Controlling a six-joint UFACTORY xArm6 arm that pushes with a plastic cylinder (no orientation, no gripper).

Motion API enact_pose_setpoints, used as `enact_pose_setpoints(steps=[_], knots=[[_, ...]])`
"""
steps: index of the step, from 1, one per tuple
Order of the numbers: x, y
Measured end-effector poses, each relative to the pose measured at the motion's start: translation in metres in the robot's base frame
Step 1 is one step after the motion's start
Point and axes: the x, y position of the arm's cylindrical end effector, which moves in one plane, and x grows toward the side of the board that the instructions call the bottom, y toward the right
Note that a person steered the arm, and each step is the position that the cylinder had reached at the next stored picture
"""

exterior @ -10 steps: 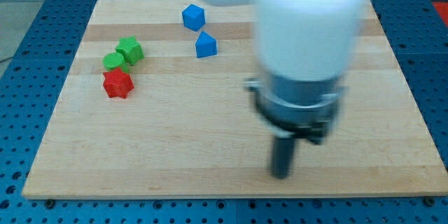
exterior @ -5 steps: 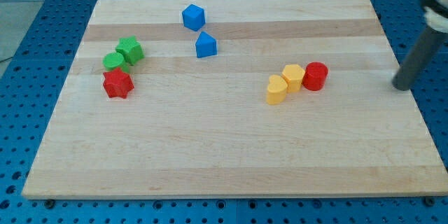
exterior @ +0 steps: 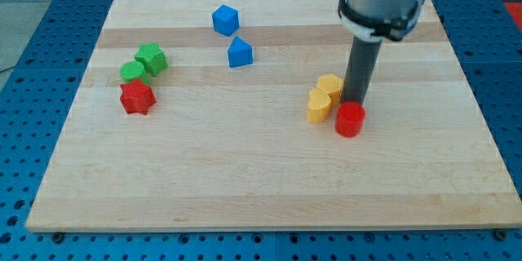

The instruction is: Move the red circle to the bottom side of the board

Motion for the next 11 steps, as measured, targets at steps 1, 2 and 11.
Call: enact_pose_setpoints(steps=[1, 2, 11], knots=[[0.039, -0.012], [0.042, 0.001], [0.09, 0.029]])
